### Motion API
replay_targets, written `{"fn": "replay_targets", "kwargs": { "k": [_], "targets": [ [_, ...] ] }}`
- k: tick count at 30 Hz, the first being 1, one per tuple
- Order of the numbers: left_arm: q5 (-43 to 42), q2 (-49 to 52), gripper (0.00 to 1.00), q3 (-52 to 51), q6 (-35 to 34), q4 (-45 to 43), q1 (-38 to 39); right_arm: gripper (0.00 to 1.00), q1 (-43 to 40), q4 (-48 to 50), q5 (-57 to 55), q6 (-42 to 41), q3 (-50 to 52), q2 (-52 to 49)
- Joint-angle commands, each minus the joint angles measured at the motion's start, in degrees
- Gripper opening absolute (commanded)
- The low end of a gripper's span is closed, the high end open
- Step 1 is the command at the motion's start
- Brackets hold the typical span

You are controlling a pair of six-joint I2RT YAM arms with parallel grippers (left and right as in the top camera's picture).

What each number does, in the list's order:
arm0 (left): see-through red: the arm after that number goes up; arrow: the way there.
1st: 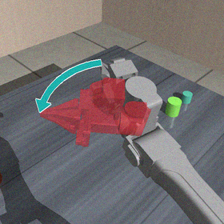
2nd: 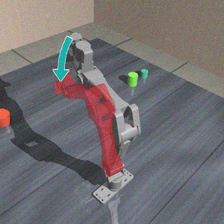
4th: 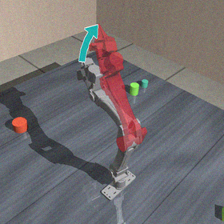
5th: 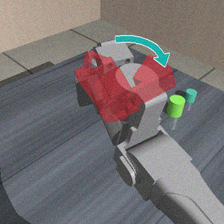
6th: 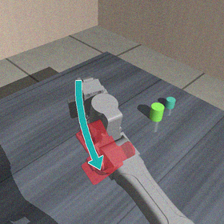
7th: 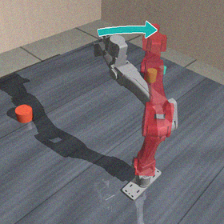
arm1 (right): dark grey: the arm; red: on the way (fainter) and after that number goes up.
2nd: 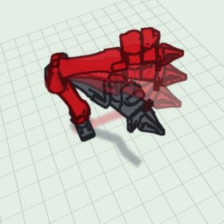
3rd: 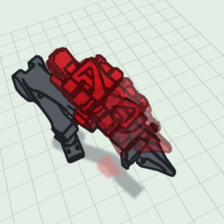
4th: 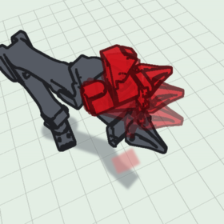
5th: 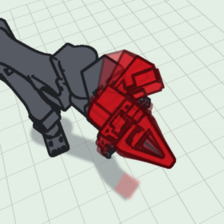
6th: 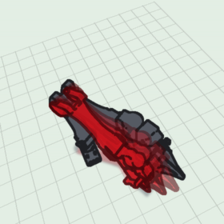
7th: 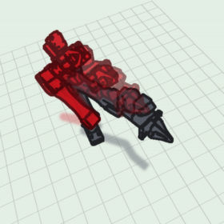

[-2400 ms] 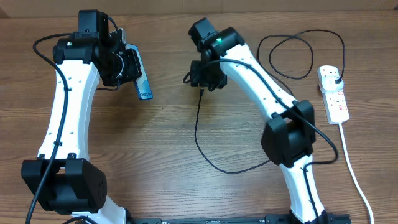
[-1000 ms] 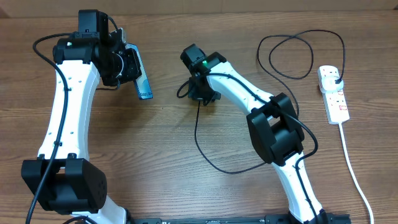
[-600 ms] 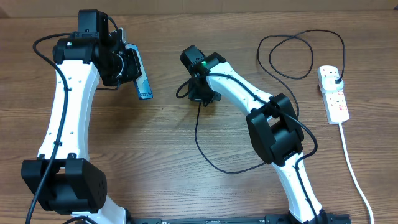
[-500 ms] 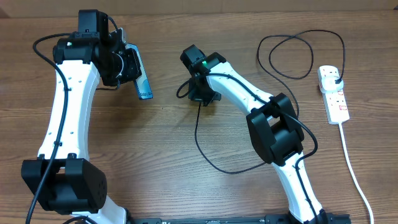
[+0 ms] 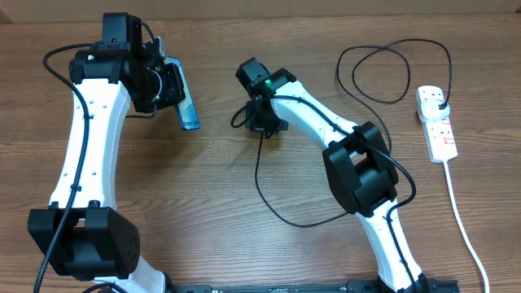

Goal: Plug charger to phone and switch on socket

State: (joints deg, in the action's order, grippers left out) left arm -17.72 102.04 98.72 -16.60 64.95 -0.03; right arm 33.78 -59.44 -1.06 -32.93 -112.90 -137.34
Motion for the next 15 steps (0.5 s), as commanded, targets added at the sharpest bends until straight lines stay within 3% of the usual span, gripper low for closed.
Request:
{"fn": "replay_targets", "kwargs": {
  "k": [1, 8, 15],
  "targets": [
    [-0.1, -0.2, 0.04, 0.8, -0.8, -0.3, 0.1, 0.15, -0.2, 0.2, -1.0, 0.3, 1.9, -3.4],
    [-0.1, -0.2, 0.04, 0.8, -0.7, -0.3, 0.1, 0.06, -1.2, 0.5, -1.0, 0.7, 1.9, -3.4],
    [-1.7, -0.2, 0.04, 0.8, 0.3, -1.2, 0.1, 0.04, -2.7, 1.0, 4.9, 8.2, 1.8, -3.1]
  ]
}}
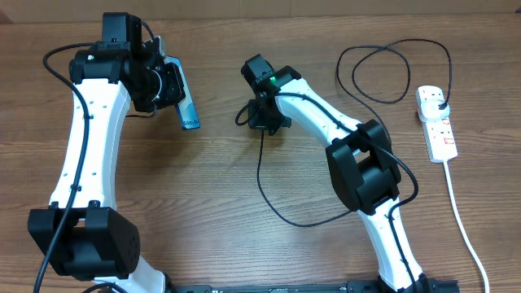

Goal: Plug charger to phone and switch on socket

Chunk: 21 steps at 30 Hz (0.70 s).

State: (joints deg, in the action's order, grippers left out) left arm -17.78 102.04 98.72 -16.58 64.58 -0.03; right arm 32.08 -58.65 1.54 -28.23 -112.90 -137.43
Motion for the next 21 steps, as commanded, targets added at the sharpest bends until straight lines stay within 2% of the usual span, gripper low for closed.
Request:
{"fn": "replay_targets", "kwargs": {
  "k": [1, 3, 4, 6, 8, 12, 14, 18, 21],
  "targets": [
    [-7.7, -0.2, 0.04, 0.8, 4.1, -2.2, 0.1, 0.04, -1.4, 0.2, 5.5, 5.5, 1.8, -2.2],
    [-17.2, -0.2, 0.04, 0.8, 9.1, -4.5, -0.2, 0.04, -1.7, 0.4, 10.1, 8.4, 1.8, -0.6],
    [-25.9, -0.2, 0.04, 0.8, 12.2, -7.2, -0.8, 0.04, -2.1, 0.3, 13.9, 10.4, 1.8, 1.0],
    [-38.5, -0.2, 0.04, 0.8, 12.7, -12.8, -2.4, 0.04, -2.8, 0.1, 20.1, 12.8, 1.8, 4.3],
    [-49.3, -0.2, 0.04, 0.8, 10.3, -20.4, -4.4, 0.04, -3.2, -0.2, 26.1, 15.6, 1.8, 9.3],
    [-56.8, -0.2, 0.04, 0.8, 3.7, -30.6, -6.6, 0.04, -3.2, -0.7, 32.4, 19.8, 1.8, 18.2],
    [-62.9, -0.2, 0.04, 0.8, 0.3, -39.0, -7.5, 0.04, -3.2, -2.9, 32.7, 20.2, 1.8, 23.8],
    [-63.5, -0.2, 0.04, 0.8, -8.9, -48.9, -8.2, 0.04, -3.1, -6.1, 32.7, 21.3, 1.8, 29.6],
    [-63.7, -0.2, 0.04, 0.8, -11.3, -50.6, -8.2, 0.04, -2.4, -7.0, 32.3, 21.3, 1.8, 31.5]
  ]
}}
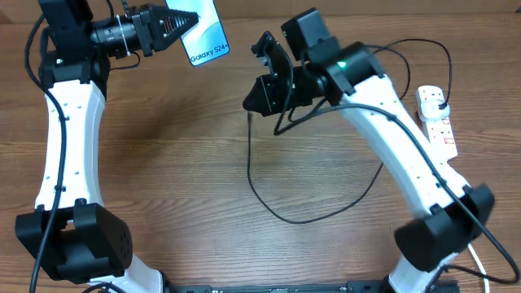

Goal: Plug charger to phone and switch on socket

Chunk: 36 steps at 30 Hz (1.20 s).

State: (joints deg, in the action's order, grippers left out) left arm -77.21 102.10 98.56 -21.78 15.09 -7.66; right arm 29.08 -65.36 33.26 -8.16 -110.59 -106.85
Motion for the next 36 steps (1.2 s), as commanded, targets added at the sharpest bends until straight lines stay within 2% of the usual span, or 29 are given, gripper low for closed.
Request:
{"fn": "replay_targets", "kwargs": {
  "k": [1, 2, 4, 5, 6, 7, 8, 10, 12, 13, 14, 16, 18, 20, 23, 27, 29, 30, 36],
  "targets": [
    [-4.9, -0.2, 0.04, 0.9, -6.1, -1.0, -0.5, 0.04, 1.2, -0.5, -0.6, 1.1, -0.5, 1.0],
    [-5.0, -0.2, 0.04, 0.9, -6.1, -0.7, -0.5, 0.04, 1.4, -0.7, -1.7, 0.7, -0.5, 1.0],
    [-4.8, -0.2, 0.04, 0.9, -6.1, 0.6, -0.6, 0.04, 2.3, -1.5, -10.8, -5.4, 0.2, 1.0],
    [-4.2, -0.2, 0.04, 0.9, -6.1, 1.5, -0.6, 0.07, 2.4, -1.9, -15.2, -8.5, 0.6, 1.0],
    [-3.0, -0.2, 0.04, 0.9, -6.0, 3.0, -0.6, 0.25, 2.6, -2.4, -20.9, -12.7, 1.2, 1.0],
    [-1.6, -0.2, 0.04, 0.9, -5.5, 4.6, -0.6, 0.38, 2.6, -2.5, -23.0, -14.4, 1.7, 1.0],
    [1.0, -0.2, 0.04, 0.9, -4.4, 7.7, -0.6, 0.58, 2.6, -2.7, -25.7, -16.3, 2.5, 1.0],
    [9.0, -0.2, 0.04, 0.9, -0.2, 16.3, -0.6, 0.82, 2.6, -2.6, -26.4, -17.6, 3.7, 1.0],
    [21.3, -0.2, 0.04, 0.9, 3.5, 26.1, -0.5, 0.92, 2.6, -3.3, -26.4, -17.6, 3.9, 0.5],
    [30.2, -0.2, 0.04, 0.9, 5.2, 31.9, -0.2, 0.94, 2.6, -4.1, -26.3, -17.6, 3.9, 0.2],
    [35.7, -0.2, 0.04, 0.9, 5.6, 34.9, 0.0, 0.94, 2.6, -4.6, -26.2, -17.5, 3.9, 0.0],
    [52.0, -0.2, 0.04, 0.9, 6.0, 42.9, 1.7, 0.95, 2.6, -6.5, -25.9, -15.9, 2.6, -1.2],
    [57.5, -0.2, 0.04, 0.9, 6.0, 45.4, 3.1, 0.94, 2.1, -9.2, -25.7, -15.6, -2.1, -3.8],
    [58.6, -0.2, 0.04, 0.9, 6.0, 46.2, 3.8, 0.94, 1.5, -11.9, -25.7, -15.6, -7.2, -6.9],
    [58.6, -0.2, 0.04, 0.9, 5.9, 46.5, 4.7, 0.94, -0.2, -17.7, -25.5, -14.1, -18.4, -16.7],
    [58.6, -0.2, 0.04, 0.9, 5.9, 47.3, 5.4, 0.92, -0.7, -10.3, -27.0, -14.1, -19.2, -23.3],
    [58.6, -0.2, 0.04, 0.9, 5.9, 48.0, 5.5, 0.85, -0.3, -6.9, -28.3, -14.6, -19.1, -25.4],
    [58.5, -0.2, 0.04, 0.9, 5.9, 48.4, 5.5, 0.77, -0.1, -5.3, -28.9, -14.7, -19.0, -26.4],
    [58.5, -0.2, 0.04, 0.9, 5.9, 49.1, 5.4, 0.7, 2.1, -0.9, -31.5, -18.1, -18.6, -31.7]
  ]
}}
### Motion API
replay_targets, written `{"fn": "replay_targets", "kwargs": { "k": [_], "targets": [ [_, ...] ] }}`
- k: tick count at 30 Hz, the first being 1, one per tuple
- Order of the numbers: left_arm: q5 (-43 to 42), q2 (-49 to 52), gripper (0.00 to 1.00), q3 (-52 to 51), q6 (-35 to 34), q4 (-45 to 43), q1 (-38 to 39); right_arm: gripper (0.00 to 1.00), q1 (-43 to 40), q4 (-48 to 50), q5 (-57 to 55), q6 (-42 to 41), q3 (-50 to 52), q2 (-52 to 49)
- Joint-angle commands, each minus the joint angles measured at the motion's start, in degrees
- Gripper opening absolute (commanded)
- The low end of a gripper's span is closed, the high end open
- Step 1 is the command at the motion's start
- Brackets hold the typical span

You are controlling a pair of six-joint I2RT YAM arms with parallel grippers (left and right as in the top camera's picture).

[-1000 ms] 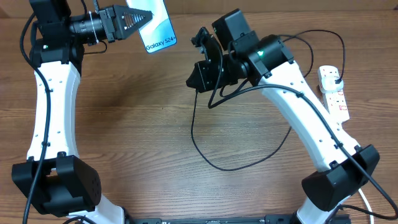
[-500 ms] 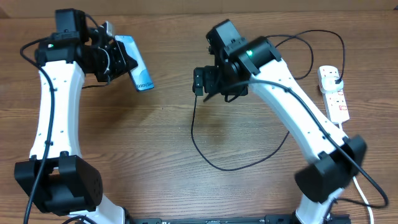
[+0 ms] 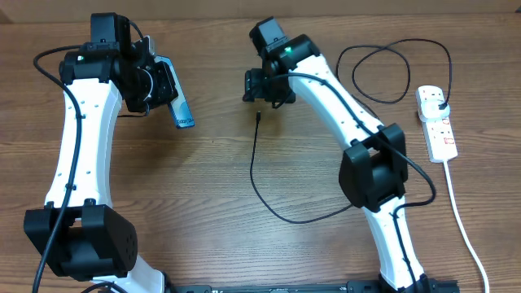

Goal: Plug charger to phone and switch on socket

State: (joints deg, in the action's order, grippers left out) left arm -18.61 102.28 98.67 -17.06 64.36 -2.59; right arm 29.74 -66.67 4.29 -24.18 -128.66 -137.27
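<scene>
My left gripper (image 3: pixel 165 88) is shut on the phone (image 3: pixel 181 114), a slim blue slab held tilted and edge-on at the left, its lower end pointing toward the table's middle. My right gripper (image 3: pixel 264 94) is in the upper middle, shut on the black charger cable (image 3: pixel 252 167) just above its plug tip (image 3: pixel 257 116), which dangles below the fingers. A clear gap separates the plug tip from the phone. The cable loops across the table to a white power strip (image 3: pixel 438 130) at the right, where its adapter (image 3: pixel 436 100) is plugged in.
The cable curls in a loop (image 3: pixel 383 73) at the back right and a wide bend (image 3: pixel 305 221) near the front. The strip's white lead (image 3: pixel 464 228) runs off the front right. The wooden table (image 3: pixel 203 203) lies beneath.
Both arms were raised toward the camera, the phone's label face up at the back. Now both sit lower, the phone edge-on at the left and the cable end at the upper middle.
My left gripper held the phone at the left while my right gripper gripped the cable end at mid-table, shifting slightly right. Then both arms were lifted high. Now they are down again, the right gripper farther back than at first.
</scene>
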Motion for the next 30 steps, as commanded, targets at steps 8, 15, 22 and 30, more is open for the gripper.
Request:
{"fn": "replay_targets", "kwargs": {
  "k": [8, 15, 22, 30],
  "targets": [
    [-0.1, -0.4, 0.04, 0.8, 1.2, -0.2, 0.4, 0.54, 2.7, 1.0, -6.1, -4.3, 2.1, -4.9],
    [-0.1, -0.4, 0.04, 0.8, 1.2, -0.2, 0.4, 0.49, 2.7, 3.2, -6.2, -4.3, 5.0, -5.8],
    [-0.1, -0.4, 0.04, 0.8, 1.2, -0.1, 0.4, 0.47, 2.8, 3.1, -6.2, -4.3, 5.0, -8.5],
    [-0.1, -0.4, 0.04, 0.8, 1.2, -0.1, 0.4, 0.18, 2.8, 1.7, -6.2, -4.3, 5.0, -8.6]
  ]
}}
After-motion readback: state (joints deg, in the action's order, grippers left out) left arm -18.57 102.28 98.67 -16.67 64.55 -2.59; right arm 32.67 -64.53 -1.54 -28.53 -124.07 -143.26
